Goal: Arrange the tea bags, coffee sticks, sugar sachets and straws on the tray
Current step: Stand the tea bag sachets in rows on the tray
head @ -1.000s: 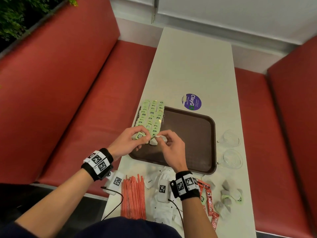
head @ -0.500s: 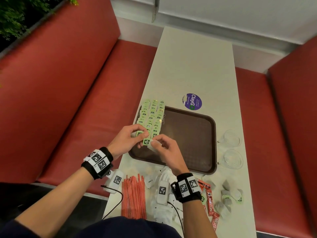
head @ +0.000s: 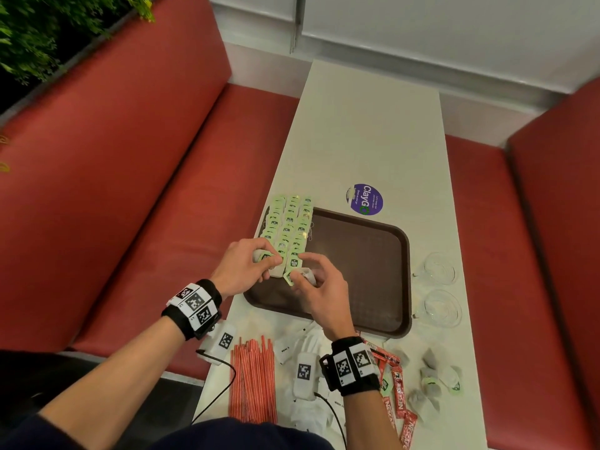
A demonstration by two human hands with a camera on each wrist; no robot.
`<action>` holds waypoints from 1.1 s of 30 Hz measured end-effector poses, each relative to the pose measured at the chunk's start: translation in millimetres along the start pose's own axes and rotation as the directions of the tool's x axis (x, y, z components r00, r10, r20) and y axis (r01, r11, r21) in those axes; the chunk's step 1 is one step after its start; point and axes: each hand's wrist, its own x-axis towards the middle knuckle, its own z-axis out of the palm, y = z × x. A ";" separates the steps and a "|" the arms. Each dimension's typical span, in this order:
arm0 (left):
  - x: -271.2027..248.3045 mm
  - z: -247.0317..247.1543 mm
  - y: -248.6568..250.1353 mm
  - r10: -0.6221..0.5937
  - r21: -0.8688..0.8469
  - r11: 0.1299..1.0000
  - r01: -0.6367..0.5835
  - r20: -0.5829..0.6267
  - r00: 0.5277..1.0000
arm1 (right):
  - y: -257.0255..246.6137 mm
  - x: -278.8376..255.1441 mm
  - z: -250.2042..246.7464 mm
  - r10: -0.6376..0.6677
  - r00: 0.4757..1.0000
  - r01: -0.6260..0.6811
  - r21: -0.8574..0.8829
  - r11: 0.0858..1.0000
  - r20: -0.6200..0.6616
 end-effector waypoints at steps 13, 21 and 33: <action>24.3 -1.9 -13.5 -0.183 -0.120 0.979 0.162 -0.199 0.963 | 4.3 -17.8 6.5 -0.091 0.962 0.066 -0.104 0.992 -0.259; 26.4 1.3 -25.9 -0.244 -0.229 0.956 0.183 -0.271 0.931 | 9.9 -21.1 2.6 -0.115 0.913 0.132 0.017 0.991 -0.390; 17.4 34.7 -35.7 -0.274 -0.389 0.890 0.237 -0.043 0.961 | 43.8 4.2 19.2 0.295 0.945 -0.175 0.540 0.823 -0.143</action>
